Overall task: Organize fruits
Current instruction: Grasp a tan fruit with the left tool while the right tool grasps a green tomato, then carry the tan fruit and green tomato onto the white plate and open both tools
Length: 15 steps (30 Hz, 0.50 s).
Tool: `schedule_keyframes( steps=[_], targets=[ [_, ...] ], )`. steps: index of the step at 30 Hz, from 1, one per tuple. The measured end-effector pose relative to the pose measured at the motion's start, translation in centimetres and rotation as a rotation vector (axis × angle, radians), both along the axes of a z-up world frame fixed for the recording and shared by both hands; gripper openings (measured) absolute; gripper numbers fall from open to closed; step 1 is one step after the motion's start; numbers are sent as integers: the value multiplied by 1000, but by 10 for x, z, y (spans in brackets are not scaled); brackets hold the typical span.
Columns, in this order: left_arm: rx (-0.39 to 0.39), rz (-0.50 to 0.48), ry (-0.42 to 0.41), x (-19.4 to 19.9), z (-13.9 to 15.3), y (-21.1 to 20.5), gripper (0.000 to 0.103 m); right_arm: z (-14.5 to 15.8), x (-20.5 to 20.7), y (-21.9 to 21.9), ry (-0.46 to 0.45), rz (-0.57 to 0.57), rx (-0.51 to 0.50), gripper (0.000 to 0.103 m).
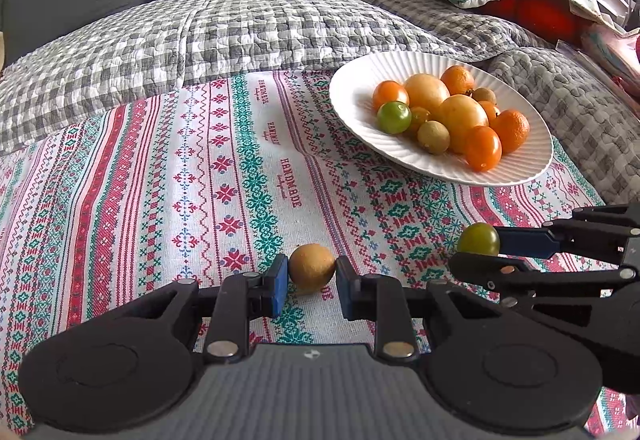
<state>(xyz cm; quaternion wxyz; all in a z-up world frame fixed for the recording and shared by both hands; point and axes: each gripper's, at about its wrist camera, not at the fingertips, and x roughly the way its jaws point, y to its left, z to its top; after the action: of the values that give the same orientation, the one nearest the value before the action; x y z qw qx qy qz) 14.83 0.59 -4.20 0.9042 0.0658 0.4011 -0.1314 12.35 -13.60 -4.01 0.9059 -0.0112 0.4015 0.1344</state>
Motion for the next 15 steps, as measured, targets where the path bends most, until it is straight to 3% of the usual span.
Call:
schedule_keyframes(
  steps=[15],
  targets=[
    [-71,-33,-67,-1,17,-20,18,22,-6,-57,-31,-91,133,26]
  ],
)
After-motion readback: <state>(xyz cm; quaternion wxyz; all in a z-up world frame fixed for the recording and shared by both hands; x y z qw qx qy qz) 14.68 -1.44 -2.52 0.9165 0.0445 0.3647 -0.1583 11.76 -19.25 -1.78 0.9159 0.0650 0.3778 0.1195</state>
